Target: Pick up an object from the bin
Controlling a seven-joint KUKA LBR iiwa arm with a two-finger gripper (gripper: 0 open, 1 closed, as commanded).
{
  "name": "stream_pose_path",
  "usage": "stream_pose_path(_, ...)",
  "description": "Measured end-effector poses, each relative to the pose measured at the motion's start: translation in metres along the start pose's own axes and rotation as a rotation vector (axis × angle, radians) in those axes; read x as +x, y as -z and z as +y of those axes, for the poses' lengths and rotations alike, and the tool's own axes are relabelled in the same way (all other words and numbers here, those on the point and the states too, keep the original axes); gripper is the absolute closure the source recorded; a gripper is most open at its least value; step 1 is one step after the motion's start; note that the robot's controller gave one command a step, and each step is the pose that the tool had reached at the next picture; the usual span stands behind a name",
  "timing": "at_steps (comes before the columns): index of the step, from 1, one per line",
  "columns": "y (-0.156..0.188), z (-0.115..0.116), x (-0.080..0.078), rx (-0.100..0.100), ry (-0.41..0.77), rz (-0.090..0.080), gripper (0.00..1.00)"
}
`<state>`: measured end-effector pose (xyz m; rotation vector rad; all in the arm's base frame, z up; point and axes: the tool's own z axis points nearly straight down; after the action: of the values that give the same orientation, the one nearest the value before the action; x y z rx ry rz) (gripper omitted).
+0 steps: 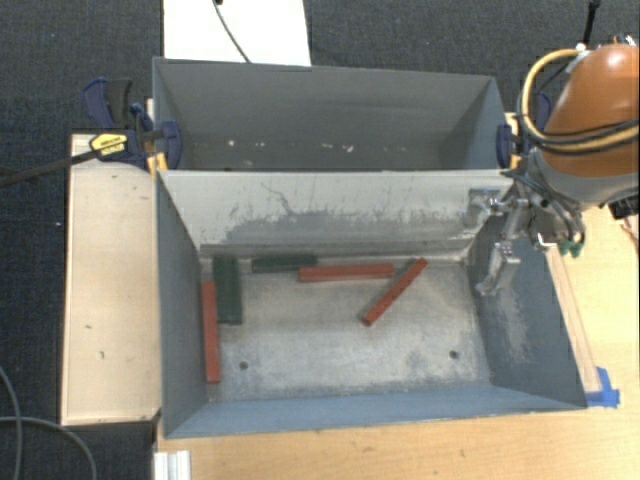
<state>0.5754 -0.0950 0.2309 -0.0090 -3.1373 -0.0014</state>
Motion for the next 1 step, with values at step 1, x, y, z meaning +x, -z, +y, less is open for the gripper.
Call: stream_pose_path(1, -0.1622, 0.0695, -0.01, 0.0, 0.451, -0.004, 0.0)
